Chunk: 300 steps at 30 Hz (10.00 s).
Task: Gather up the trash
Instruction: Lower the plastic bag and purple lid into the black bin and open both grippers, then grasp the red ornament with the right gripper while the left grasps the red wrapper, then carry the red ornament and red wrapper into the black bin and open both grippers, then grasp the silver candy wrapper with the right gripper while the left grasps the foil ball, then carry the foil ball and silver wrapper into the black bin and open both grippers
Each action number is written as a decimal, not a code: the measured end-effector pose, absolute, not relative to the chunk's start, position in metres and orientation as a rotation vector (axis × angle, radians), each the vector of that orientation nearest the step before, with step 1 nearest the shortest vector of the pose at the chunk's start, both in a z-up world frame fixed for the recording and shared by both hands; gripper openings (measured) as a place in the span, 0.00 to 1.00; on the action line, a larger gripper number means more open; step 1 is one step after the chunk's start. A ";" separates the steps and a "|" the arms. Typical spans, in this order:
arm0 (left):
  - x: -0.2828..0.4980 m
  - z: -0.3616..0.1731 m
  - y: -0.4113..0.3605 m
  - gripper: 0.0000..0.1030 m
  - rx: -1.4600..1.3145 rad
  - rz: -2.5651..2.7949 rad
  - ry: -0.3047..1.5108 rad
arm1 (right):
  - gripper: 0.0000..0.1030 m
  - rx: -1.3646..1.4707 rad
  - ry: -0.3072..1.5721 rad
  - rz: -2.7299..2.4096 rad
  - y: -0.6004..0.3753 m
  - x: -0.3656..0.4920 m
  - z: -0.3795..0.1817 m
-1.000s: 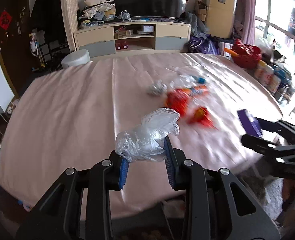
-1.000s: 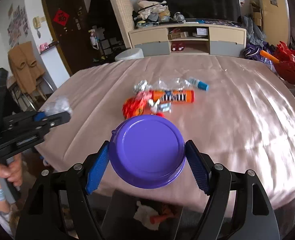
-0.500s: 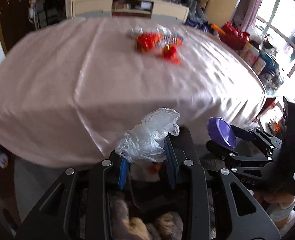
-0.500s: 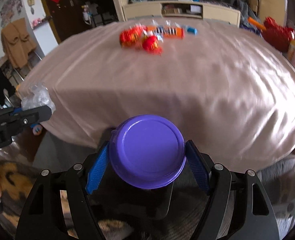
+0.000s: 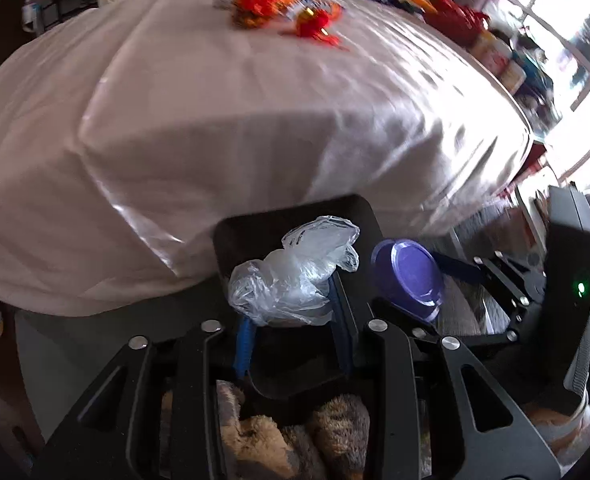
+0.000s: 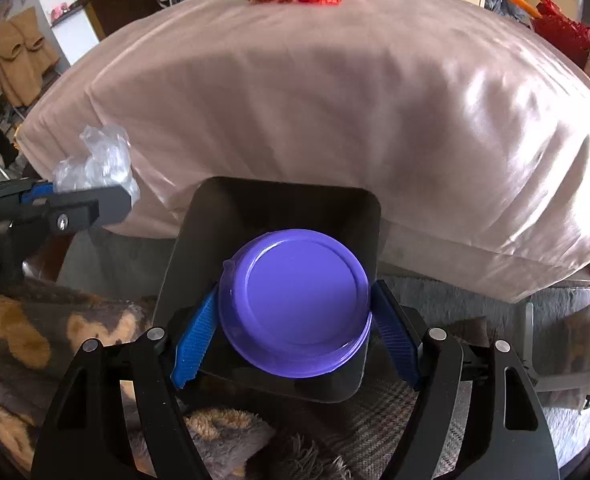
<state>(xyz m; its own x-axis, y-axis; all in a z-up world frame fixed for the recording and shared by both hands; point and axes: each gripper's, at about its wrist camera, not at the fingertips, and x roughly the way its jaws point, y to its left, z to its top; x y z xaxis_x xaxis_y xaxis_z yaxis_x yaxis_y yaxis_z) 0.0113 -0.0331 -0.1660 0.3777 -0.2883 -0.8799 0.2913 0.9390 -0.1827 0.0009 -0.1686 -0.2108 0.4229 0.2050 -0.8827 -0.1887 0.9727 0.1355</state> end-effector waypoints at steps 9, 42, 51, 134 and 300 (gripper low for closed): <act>0.015 -0.166 -0.029 0.61 -0.026 -0.364 1.124 | 0.87 -0.025 1.121 0.216 -0.168 0.005 -0.215; 0.077 -0.079 0.040 0.92 0.017 -0.151 0.890 | 0.93 0.112 0.833 0.142 -0.237 0.083 -0.098; 0.115 -0.091 0.035 0.92 0.048 -0.196 0.927 | 0.93 0.121 0.863 0.218 -0.206 0.148 -0.108; -0.004 -0.161 -0.025 0.40 -0.006 -0.337 1.075 | 0.33 0.183 0.973 0.291 -0.194 0.019 -0.156; 0.002 -0.203 -0.043 0.45 -0.045 -0.389 1.212 | 0.37 0.202 1.101 0.301 -0.193 0.029 -0.193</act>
